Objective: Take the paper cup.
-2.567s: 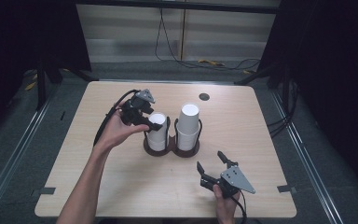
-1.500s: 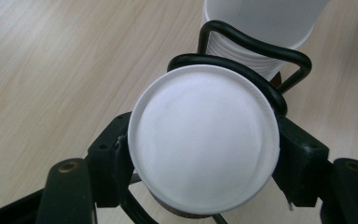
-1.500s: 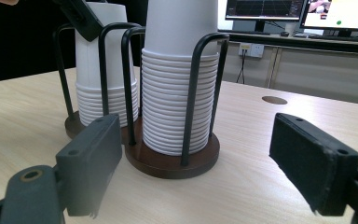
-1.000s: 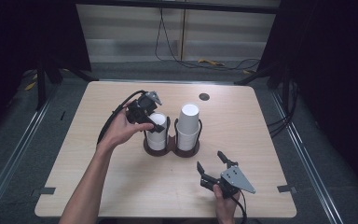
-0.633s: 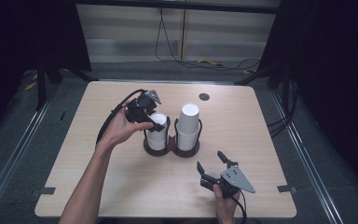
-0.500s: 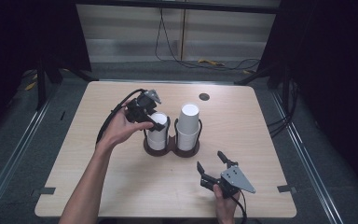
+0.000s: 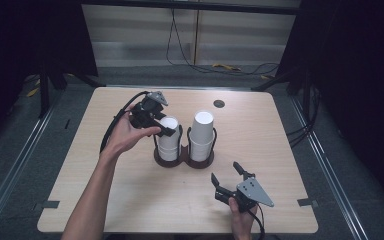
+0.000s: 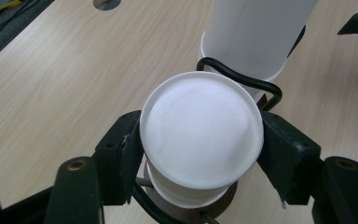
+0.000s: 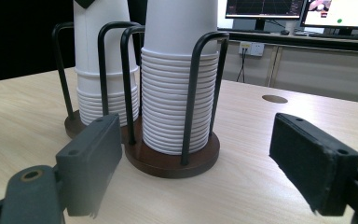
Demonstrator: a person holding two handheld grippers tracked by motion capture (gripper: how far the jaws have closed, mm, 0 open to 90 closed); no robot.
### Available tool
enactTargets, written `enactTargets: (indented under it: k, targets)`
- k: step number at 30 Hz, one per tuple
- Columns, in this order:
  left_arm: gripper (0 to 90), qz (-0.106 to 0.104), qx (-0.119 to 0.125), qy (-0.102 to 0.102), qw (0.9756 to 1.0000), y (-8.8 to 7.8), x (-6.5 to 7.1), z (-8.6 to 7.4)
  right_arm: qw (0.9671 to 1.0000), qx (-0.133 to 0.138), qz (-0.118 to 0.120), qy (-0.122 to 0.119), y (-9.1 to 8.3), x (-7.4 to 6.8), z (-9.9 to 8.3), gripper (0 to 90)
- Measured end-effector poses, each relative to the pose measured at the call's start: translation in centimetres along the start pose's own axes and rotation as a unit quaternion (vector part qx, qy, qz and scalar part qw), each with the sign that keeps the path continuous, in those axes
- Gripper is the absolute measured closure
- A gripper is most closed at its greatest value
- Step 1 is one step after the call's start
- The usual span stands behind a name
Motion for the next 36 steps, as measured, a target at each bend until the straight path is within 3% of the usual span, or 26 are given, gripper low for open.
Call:
enactTargets:
  k: [6, 20, 36]
  targets:
    - [35.2, 0.007, 0.013, -0.008, 0.9999, -0.2, 0.2, 0.0, 1.0, 0.0, 0.002, 0.0, 0.0, 0.0, 0.0, 16.6]
    - [35.2, 0.02, 0.033, -0.001, 0.9993, -1.8, 0.3, 0.1, 1.0, 0.001, 0.001, -0.001, 0.0, 0.0, 0.0, 16.6]
    - [35.2, 0.042, 0.069, 0.003, 0.9967, -4.3, 0.9, 0.8, 1.0, 0.0, -0.002, 0.0, -0.1, 0.1, 0.0, 16.5]
Point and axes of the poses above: each handheld gripper's, and its own axes: y roughly forward along the jaws, z roughly out of its top, x roughly to its right, the point moved 1 cm from there along y, roughly forward along the jaws, and after that the axes turned 13 degrees about y, right-handed, at the moved point
